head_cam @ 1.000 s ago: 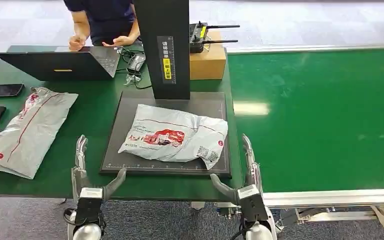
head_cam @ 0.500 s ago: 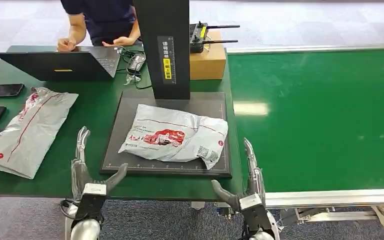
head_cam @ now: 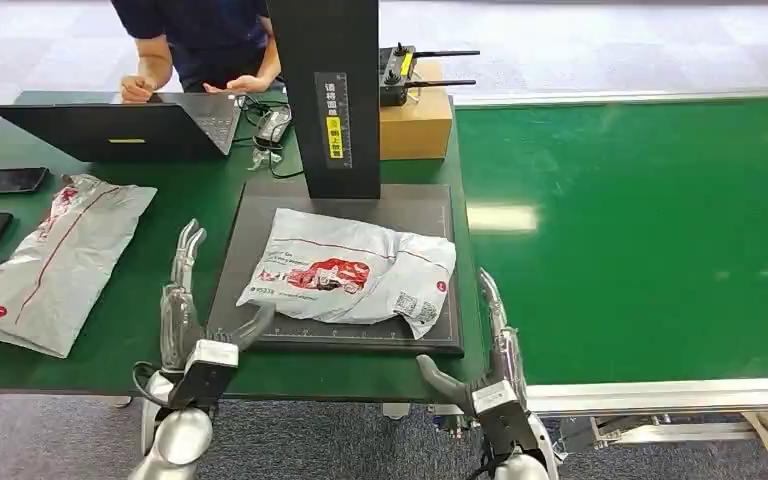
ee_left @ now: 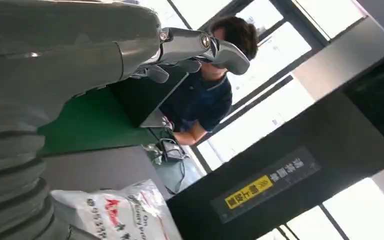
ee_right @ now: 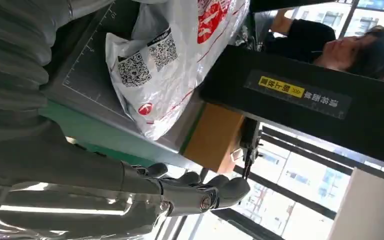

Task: Moved the parcel from conveyor to table for the left to box.

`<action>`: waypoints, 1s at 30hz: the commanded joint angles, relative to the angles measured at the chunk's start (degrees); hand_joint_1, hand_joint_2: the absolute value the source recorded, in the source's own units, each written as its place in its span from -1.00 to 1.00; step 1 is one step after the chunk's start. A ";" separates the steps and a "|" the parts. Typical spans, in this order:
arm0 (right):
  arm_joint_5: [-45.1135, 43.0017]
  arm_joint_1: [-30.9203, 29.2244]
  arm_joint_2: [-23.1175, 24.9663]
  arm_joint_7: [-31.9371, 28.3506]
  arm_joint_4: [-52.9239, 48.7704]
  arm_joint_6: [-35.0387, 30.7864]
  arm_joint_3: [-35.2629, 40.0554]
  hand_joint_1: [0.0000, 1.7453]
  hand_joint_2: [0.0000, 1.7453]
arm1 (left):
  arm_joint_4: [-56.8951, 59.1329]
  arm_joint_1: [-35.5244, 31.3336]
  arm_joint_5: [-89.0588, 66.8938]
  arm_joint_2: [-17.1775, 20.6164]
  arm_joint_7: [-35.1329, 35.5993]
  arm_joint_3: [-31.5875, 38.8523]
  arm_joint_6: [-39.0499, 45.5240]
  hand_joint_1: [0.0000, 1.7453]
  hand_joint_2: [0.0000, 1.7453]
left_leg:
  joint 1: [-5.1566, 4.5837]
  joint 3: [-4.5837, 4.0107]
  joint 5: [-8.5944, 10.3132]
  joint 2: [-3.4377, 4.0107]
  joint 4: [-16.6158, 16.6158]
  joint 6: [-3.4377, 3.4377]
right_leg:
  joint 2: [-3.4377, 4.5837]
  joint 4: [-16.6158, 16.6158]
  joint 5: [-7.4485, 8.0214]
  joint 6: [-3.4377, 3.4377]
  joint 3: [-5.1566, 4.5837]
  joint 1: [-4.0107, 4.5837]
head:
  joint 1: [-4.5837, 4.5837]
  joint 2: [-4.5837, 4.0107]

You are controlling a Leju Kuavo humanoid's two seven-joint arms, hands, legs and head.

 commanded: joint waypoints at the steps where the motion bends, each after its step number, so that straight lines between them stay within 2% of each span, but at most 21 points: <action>1: 0.77 -2.97 -0.12 0.65 3.11 -0.34 1.89 -1.00 1.00 | 11.10 -9.81 -0.89 1.42 1.42 -4.28 -1.56 -1.00 1.00 | 0.04 0.03 0.07 -0.17 -0.07 -0.14 | -0.12 -0.08 0.03 0.08 0.07 0.01 | -0.02 0.00; 12: 1.52 -3.96 1.01 0.93 3.68 0.22 2.03 -1.00 1.00 | 28.97 -22.19 -5.08 1.11 4.83 -8.68 -3.72 -1.00 1.00 | 0.05 0.13 0.11 -0.16 -0.14 -0.19 | -0.09 -0.13 0.07 0.10 0.16 0.01 | 0.00 0.00; 23: 1.34 -6.12 1.12 1.69 4.48 1.68 3.77 -1.00 1.00 | 37.49 -25.90 -12.40 1.16 10.55 -9.28 -4.59 -1.00 1.00 | 0.08 0.13 0.09 -0.01 -0.12 -0.20 | 0.07 -0.15 0.10 0.12 0.14 0.04 | 0.00 0.00; 30: 1.17 -6.39 1.13 2.03 4.85 2.26 4.38 -1.00 1.00 | 45.13 -29.42 -16.30 0.86 14.65 -9.84 -9.62 -1.00 1.00 | 0.08 0.11 0.09 -0.05 -0.10 -0.22 | 0.04 -0.12 0.09 0.14 0.12 0.04 | 0.00 0.00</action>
